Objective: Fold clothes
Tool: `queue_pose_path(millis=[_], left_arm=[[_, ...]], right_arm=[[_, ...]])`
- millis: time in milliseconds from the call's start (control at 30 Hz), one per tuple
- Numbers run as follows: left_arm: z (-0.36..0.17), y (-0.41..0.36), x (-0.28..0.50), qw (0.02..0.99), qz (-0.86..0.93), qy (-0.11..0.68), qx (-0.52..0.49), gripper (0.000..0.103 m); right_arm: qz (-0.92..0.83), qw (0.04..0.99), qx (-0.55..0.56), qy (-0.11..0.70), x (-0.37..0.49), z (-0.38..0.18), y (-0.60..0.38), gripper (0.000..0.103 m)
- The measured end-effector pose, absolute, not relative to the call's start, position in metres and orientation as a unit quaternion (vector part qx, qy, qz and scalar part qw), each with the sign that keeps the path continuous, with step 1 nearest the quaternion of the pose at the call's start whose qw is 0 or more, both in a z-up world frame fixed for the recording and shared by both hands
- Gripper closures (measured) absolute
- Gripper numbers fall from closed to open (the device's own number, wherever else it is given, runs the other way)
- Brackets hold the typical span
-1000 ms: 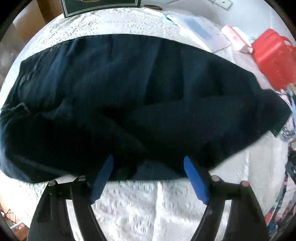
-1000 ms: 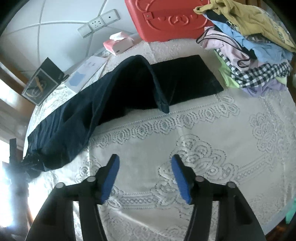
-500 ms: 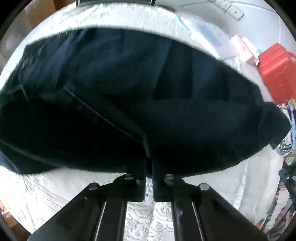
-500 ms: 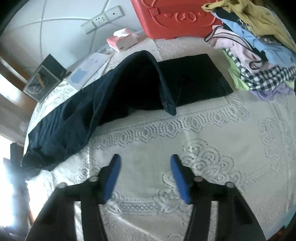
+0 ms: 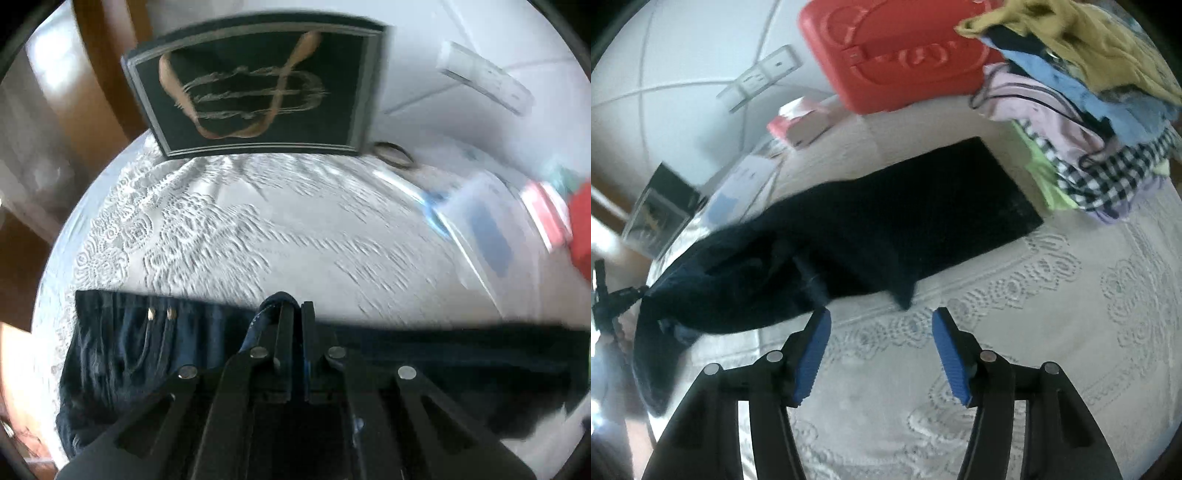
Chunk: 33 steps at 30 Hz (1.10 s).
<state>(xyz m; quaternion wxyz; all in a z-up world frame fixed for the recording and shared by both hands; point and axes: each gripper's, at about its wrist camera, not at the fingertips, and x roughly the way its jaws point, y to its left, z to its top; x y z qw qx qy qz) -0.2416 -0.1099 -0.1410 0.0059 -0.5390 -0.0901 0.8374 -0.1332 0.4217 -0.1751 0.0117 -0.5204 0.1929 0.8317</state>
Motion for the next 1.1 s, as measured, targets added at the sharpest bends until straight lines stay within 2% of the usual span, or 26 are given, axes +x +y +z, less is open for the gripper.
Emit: queue_pose_path(millis=[67,133,233,267,333,367,400,467,500,533,567,600,767,867,967,1100], left_arm=[[-0.142,-0.119,-0.251,0.018,0.833,-0.093,-0.545,0.099],[-0.143,-0.129,-0.261,0.030,0.828,-0.096,-0.551,0.099],[-0.144,-0.143,-0.275,0.048,0.821,-0.100,-0.560,0.093],[-0.145,-0.148,-0.280,0.054,0.819,-0.102,-0.563,0.084],[-0.145,-0.157,-0.288,0.065,0.814,-0.104,-0.568,0.053],[-0.135,-0.164,-0.278,0.060,0.821,-0.098,-0.559,0.025],[-0.125,-0.171,-0.268,0.056,0.827,-0.092,-0.551,0.015],[-0.111,-0.190,-0.246,0.030,0.838,-0.082,-0.539,0.015],[-0.106,-0.203,-0.234,0.010,0.841,-0.078,-0.534,0.015],[-0.102,-0.215,-0.223,-0.010,0.845,-0.074,-0.530,0.015],[-0.104,-0.226,-0.215,-0.028,0.845,-0.070,-0.530,0.015],[-0.105,-0.237,-0.208,-0.047,0.844,-0.066,-0.530,0.015],[-0.123,-0.289,-0.172,-0.115,0.837,-0.059,-0.532,0.015],[-0.133,-0.311,-0.165,-0.136,0.836,-0.074,-0.527,0.015],[-0.139,-0.321,-0.156,-0.143,0.833,-0.099,-0.525,0.015],[-0.145,-0.328,-0.134,-0.134,0.833,-0.147,-0.516,0.015]], right_arm=[[0.831,0.013,-0.526,0.184,-0.136,-0.178,0.419,0.037],[0.831,0.010,-0.535,0.151,-0.142,-0.181,0.410,0.025],[0.829,-0.003,-0.555,0.073,-0.152,-0.192,0.387,0.020],[0.828,-0.005,-0.559,0.045,-0.155,-0.196,0.379,0.020],[0.825,-0.001,-0.565,-0.018,-0.164,-0.207,0.363,0.021],[0.822,0.001,-0.567,-0.045,-0.169,-0.212,0.357,0.021],[0.821,0.003,-0.568,-0.059,-0.175,-0.217,0.354,0.021],[0.817,0.005,-0.571,-0.078,-0.188,-0.225,0.352,0.021],[0.815,0.007,-0.573,-0.087,-0.195,-0.229,0.351,0.028],[0.813,0.008,-0.574,-0.097,-0.201,-0.233,0.350,0.052],[0.815,0.004,-0.573,-0.088,-0.206,-0.232,0.351,0.069],[0.821,0.001,-0.566,-0.073,-0.210,-0.224,0.354,0.092],[0.867,-0.022,-0.497,-0.009,-0.229,-0.136,0.371,0.093],[0.870,0.003,-0.488,0.069,-0.271,-0.090,0.403,0.093],[0.869,0.082,-0.480,0.086,-0.302,-0.067,0.428,0.064],[0.856,0.077,-0.495,0.131,-0.292,-0.079,0.437,0.055]])
